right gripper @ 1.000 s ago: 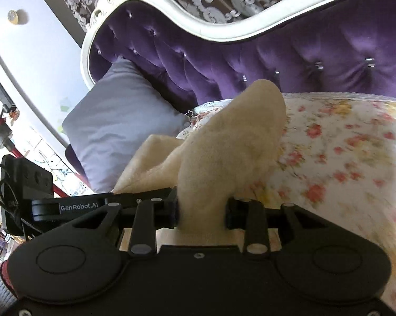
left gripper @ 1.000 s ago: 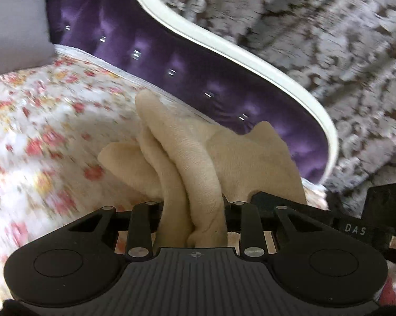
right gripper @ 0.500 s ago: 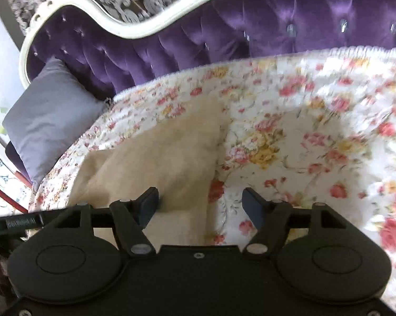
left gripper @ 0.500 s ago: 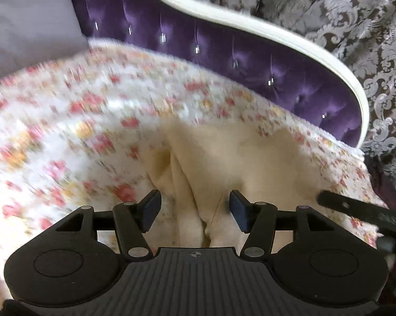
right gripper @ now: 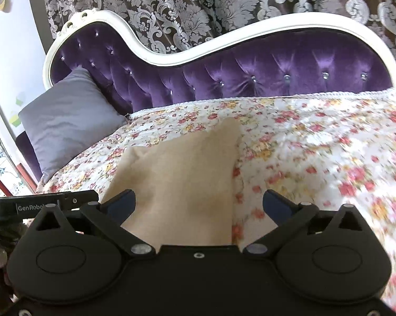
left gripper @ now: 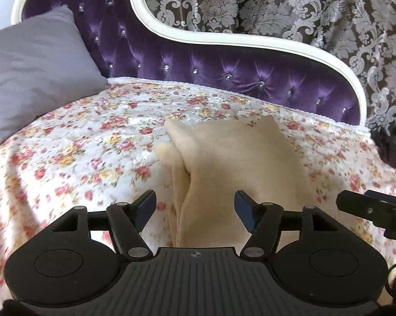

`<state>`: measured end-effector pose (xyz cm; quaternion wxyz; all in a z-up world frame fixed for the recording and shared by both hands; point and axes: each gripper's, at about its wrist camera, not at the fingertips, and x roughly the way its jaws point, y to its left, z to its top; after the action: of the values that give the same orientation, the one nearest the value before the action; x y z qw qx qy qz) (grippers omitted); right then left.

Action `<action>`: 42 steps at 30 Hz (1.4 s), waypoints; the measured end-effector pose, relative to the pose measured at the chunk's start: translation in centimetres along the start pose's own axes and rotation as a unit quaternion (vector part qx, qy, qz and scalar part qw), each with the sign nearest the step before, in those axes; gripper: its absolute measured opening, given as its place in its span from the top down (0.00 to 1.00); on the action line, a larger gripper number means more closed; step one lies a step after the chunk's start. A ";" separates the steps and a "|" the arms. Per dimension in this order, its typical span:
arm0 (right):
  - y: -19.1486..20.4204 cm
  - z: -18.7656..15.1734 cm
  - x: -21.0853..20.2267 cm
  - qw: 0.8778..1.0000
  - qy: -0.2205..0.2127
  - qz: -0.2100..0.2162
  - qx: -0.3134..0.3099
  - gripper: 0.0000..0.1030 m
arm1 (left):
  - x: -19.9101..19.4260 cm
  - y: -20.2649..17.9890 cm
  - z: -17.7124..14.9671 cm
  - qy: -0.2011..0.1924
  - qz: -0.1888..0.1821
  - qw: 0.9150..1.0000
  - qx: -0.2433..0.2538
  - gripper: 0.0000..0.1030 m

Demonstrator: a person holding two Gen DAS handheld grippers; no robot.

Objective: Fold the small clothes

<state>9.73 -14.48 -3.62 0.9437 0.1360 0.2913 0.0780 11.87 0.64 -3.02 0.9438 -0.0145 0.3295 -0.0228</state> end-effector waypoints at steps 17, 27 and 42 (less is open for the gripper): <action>1.6 -5.3 -5.5 0.998 0.004 -0.052 -0.032 0.00 | -4.6 -2.8 -7.1 0.035 0.036 0.999 -0.005 0.38; 1.9 -6.9 -6.8 0.998 0.004 -0.059 -0.024 0.00 | -5.6 -3.1 -8.3 0.040 0.043 0.998 -0.003 0.38; 2.7 -6.9 -6.2 0.997 0.012 -0.061 -0.044 0.00 | -5.0 -2.5 -8.2 0.052 0.047 0.997 -0.012 0.38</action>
<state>0.52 -11.89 -4.95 0.9482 0.0754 0.3066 0.0350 2.74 -1.68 -6.19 0.9253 -0.0092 0.3784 0.0247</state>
